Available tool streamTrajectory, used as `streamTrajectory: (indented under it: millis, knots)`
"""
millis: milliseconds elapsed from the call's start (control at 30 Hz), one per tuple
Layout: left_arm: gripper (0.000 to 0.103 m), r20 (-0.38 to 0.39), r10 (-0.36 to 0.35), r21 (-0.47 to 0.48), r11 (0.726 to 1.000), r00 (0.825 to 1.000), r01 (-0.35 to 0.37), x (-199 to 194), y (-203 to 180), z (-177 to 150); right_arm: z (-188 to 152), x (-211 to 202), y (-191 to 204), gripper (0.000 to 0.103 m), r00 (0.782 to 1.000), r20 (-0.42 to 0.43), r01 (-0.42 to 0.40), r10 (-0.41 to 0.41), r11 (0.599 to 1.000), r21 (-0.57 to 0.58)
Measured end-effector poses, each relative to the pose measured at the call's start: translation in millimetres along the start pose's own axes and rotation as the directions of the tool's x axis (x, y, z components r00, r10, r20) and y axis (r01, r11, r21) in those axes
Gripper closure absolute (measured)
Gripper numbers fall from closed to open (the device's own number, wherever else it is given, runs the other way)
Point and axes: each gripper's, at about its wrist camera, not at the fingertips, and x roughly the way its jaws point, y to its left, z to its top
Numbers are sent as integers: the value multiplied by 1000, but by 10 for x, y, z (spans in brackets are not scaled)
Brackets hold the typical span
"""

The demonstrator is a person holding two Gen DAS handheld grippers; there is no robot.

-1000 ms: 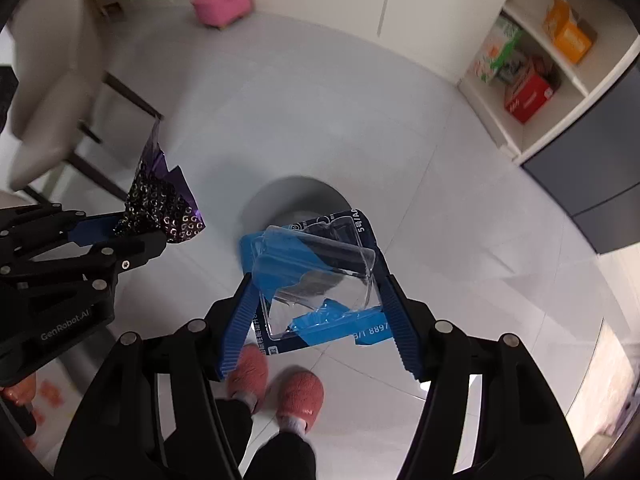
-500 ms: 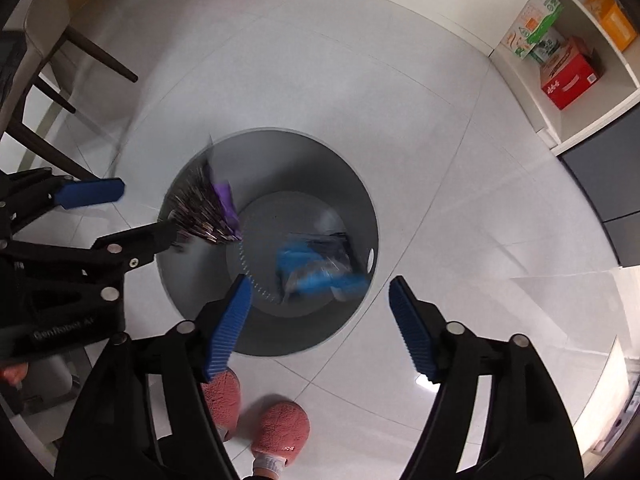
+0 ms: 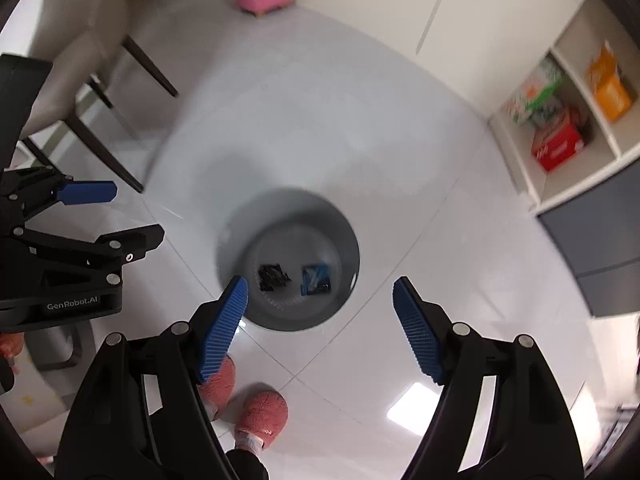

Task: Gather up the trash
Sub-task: 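Open both tools to drop the wrapper and blister pack into the bin, then grasp the crumpled white paper with the left tool while the right tool grasps the plastic cup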

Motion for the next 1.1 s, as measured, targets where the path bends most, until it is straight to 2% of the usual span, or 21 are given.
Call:
streamTrajectory:
  millis: [167,300,367,500,600,700,767,800,900,1000,1100]
  knots:
    - [32,75,31,-102,995,997,-23,-887,283,-228,235,-816,312,30,997,80,-3,12,994,-108]
    - [32,120,89,-224,973,989,-60,-1554,542,-479,382,-1392,663,30,989,122,-60,86,976,-208]
    - [32,150,127,-306,949,981,-76,-1914,676,-668,418,-1636,885,30,982,144,-77,119,961,-267]
    - [32,178,235,-460,879,956,-130,-2557,896,-1119,446,-2206,1401,30,958,181,-132,222,903,-410]
    - [32,172,311,-577,801,935,-161,-2988,1023,-1526,451,-2545,1752,30,935,176,-186,308,847,-497]
    - [32,136,393,-687,699,909,-199,-3405,1140,-2019,378,-2892,2225,30,902,141,-243,408,751,-614]
    - [30,102,443,-761,611,890,-217,-3663,1204,-2395,286,-3074,2533,30,884,110,-266,454,683,-680]
    - [30,88,460,-787,576,884,-221,-3757,1229,-2555,224,-3173,2701,30,872,88,-284,481,644,-710]
    - [30,29,510,-869,438,860,-230,-4052,1326,-3133,18,-3413,3133,30,837,17,-328,547,526,-785]
    - [30,-46,554,-928,285,831,-241,-4312,1395,-3755,-261,-3626,3615,30,805,-49,-347,592,402,-847]
    - [30,-102,576,-956,170,811,-241,-4492,1394,-4270,-509,-3799,4050,30,779,-101,-352,619,298,-887]
